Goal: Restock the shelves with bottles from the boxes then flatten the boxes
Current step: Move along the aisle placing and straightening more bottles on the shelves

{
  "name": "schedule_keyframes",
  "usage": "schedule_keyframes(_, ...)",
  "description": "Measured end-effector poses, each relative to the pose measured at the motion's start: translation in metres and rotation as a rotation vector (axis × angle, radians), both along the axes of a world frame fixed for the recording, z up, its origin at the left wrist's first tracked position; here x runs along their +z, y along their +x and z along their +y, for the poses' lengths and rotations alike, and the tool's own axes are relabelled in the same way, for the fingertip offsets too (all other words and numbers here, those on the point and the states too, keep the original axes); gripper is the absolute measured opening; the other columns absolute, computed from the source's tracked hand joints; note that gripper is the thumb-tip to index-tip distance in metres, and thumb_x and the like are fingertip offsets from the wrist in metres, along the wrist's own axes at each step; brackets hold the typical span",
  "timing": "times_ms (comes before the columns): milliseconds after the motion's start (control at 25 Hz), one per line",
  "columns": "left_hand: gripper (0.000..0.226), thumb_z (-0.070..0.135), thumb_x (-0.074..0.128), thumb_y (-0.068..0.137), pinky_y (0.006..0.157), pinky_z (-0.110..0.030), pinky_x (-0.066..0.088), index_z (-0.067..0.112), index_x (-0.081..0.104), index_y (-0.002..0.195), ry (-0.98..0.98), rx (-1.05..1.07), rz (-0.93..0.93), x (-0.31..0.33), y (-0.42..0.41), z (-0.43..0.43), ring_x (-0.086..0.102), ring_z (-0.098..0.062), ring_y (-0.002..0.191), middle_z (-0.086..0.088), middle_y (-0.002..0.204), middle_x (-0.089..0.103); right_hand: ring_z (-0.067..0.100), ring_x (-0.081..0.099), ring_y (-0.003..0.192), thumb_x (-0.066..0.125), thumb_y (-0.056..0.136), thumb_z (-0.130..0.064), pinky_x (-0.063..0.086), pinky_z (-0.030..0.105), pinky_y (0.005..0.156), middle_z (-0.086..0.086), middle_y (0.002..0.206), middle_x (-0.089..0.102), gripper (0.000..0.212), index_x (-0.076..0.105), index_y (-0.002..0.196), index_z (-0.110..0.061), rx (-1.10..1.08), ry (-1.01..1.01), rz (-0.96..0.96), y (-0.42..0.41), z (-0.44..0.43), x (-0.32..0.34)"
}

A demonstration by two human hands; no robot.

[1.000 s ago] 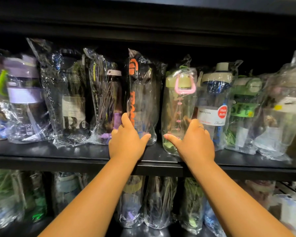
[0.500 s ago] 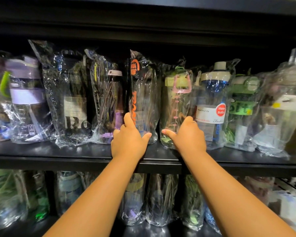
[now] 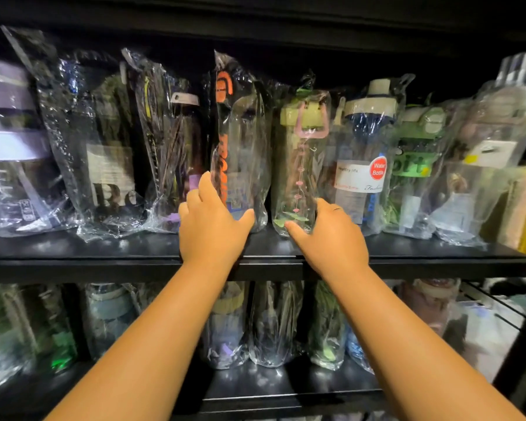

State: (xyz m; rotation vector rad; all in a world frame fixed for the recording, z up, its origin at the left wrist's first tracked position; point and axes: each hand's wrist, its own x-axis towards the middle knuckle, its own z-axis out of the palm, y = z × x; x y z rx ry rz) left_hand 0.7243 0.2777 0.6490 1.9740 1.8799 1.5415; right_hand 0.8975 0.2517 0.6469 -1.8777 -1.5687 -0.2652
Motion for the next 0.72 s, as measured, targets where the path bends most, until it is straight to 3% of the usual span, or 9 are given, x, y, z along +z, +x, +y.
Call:
schedule_keyframes(80,0.085,0.048,0.067,0.086,0.11,-0.045,0.032,0.012,0.029,0.153,0.099,-0.039,0.044,-0.01,-0.002,-0.015,0.036,-0.037,0.136,-0.014,0.149,0.039,0.029,0.047,0.128,0.042,0.094,-0.065,0.042,0.044,0.1,0.007,0.138,0.054,0.068,0.046,0.14,-0.016,-0.01,0.038,-0.06,0.002,-0.022,-0.017)
schedule_keyframes(160,0.073,0.052,0.055,0.087,0.115,-0.047,0.029,0.012,0.04,0.147,0.215,-0.138,0.157,-0.034,0.0,-0.034,0.036,-0.036,0.138,-0.013,0.148,0.042,0.027,0.03,0.144,0.026,0.093,-0.069,0.022,0.049,0.117,0.005,0.151,0.044,0.073,0.045,0.144,-0.021,-0.036,0.099,-0.115,0.007,-0.047,-0.043)
schedule_keyframes(240,0.068,0.05,0.052,0.086,0.119,-0.051,0.024,0.013,0.045,0.143,0.276,-0.237,0.276,-0.072,0.007,-0.057,0.035,-0.036,0.141,-0.013,0.149,0.043,0.026,0.011,0.151,0.022,0.09,-0.068,0.004,0.054,0.118,0.005,0.161,0.025,0.075,0.036,0.15,-0.025,-0.015,0.136,-0.147,0.016,-0.074,-0.079)
schedule_keyframes(280,0.067,0.047,0.053,0.086,0.12,-0.052,0.02,0.013,0.046,0.143,0.288,-0.288,0.323,-0.093,0.013,-0.07,0.032,-0.036,0.143,-0.014,0.151,0.042,0.028,0.006,0.152,0.027,0.091,-0.066,0.002,0.055,0.118,0.005,0.164,0.017,0.074,0.031,0.152,-0.025,0.0,0.142,-0.165,0.022,-0.089,-0.101)
schedule_keyframes(440,0.065,0.04,0.059,0.086,0.119,-0.054,0.023,0.012,0.042,0.142,0.227,-0.499,0.372,-0.181,0.042,-0.111,0.033,-0.035,0.145,-0.014,0.151,0.043,0.031,0.016,0.149,0.04,0.089,-0.06,0.011,0.058,0.115,0.009,0.163,0.02,0.072,0.033,0.151,-0.023,-0.017,-0.016,-0.214,0.053,-0.147,-0.198)
schedule_keyframes(720,0.07,0.045,0.066,0.08,0.114,-0.048,0.035,0.015,0.049,0.141,-0.278,-0.779,0.555,-0.352,0.115,-0.166,0.041,-0.031,0.139,-0.008,0.149,0.047,0.036,0.032,0.143,0.067,0.081,-0.051,0.028,0.066,0.106,0.014,0.157,0.032,0.075,0.043,0.146,-0.025,-0.211,-0.53,-0.124,0.118,-0.251,-0.368)
